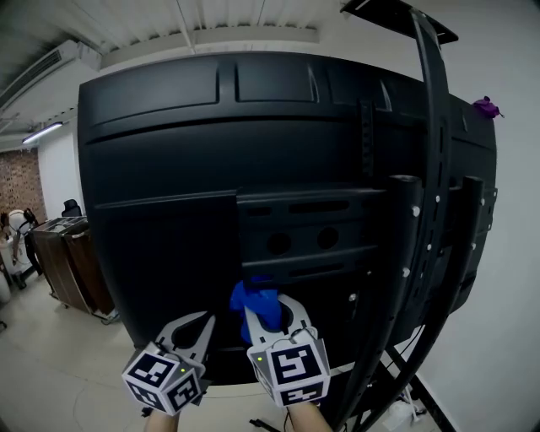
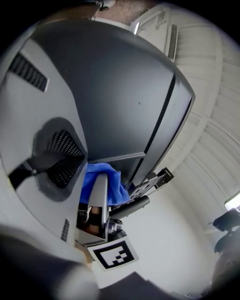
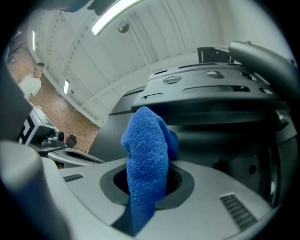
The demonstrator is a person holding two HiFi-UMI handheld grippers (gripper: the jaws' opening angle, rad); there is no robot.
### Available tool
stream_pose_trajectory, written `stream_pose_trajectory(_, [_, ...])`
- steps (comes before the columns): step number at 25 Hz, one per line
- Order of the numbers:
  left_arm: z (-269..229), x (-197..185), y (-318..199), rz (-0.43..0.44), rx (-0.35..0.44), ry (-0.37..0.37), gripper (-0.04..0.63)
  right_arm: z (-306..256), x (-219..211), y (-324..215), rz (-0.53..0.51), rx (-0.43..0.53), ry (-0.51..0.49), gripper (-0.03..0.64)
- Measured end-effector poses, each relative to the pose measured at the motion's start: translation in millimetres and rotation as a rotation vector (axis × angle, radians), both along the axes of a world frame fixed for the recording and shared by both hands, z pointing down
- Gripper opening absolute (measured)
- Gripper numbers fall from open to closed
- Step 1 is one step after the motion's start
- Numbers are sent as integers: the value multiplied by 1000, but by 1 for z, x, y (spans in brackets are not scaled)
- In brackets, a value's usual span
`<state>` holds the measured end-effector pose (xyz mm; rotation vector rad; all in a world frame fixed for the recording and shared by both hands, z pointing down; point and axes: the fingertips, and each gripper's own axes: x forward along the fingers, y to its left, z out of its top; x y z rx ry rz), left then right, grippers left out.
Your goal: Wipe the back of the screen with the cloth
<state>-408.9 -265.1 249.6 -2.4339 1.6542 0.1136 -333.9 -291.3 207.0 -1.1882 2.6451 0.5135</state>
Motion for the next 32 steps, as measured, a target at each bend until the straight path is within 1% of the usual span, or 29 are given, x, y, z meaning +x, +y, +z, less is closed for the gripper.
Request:
stream_pose_trajectory(4, [3, 30, -8, 53, -4, -11, 8, 4, 39, -13, 74, -25, -26, 63])
stream_pose_trajectory(7, [4, 41, -10, 70, -8, -10, 8, 6, 55, -20, 104, -48, -38, 63])
stream_pose_trajectory(11, [7, 41, -10, 62, -13, -14, 8, 10, 50, -19, 100, -41, -10, 63])
stream_pose_trajectory(13, [7, 37, -10, 53, -8, -10, 8, 10, 38, -10, 91, -19, 17, 63])
stream_pose_trajectory(15, [7, 28, -8, 40, -1, -16, 8, 5, 22, 6, 60, 4, 20, 63])
stream_pose_trajectory(17, [9, 12, -1, 0, -1, -16, 8, -1, 1, 26, -11, 15, -1, 63])
stream_pose_trajectory(20, [17, -24, 17, -88, -13, 21, 8, 1, -39, 53, -140, 22, 2, 63])
stream_pose_trajectory(22, [23, -51, 30, -143, -17, 33, 8, 9, -70, 65, -217, 15, 8, 63])
stream_pose_trajectory(24, [30, -80, 41, -205, -19, 26, 8, 21, -103, 75, -287, -5, 7, 63])
stream_pose_trajectory(27, [37, -120, 59, -313, -25, -19, 8, 41, -153, 84, -360, -16, 16, 63])
stream_pose_trajectory(29, [45, -147, 71, -388, -46, -32, 8, 54, -186, 88, -403, -19, 29, 63])
stream_pose_trajectory(30, [51, -162, 76, -415, -59, -24, 8, 60, -201, 91, -424, -28, 34, 63])
stream_pose_trajectory(32, [65, -189, 84, -446, -84, 19, 8, 71, -227, 94, -459, -58, 41, 63])
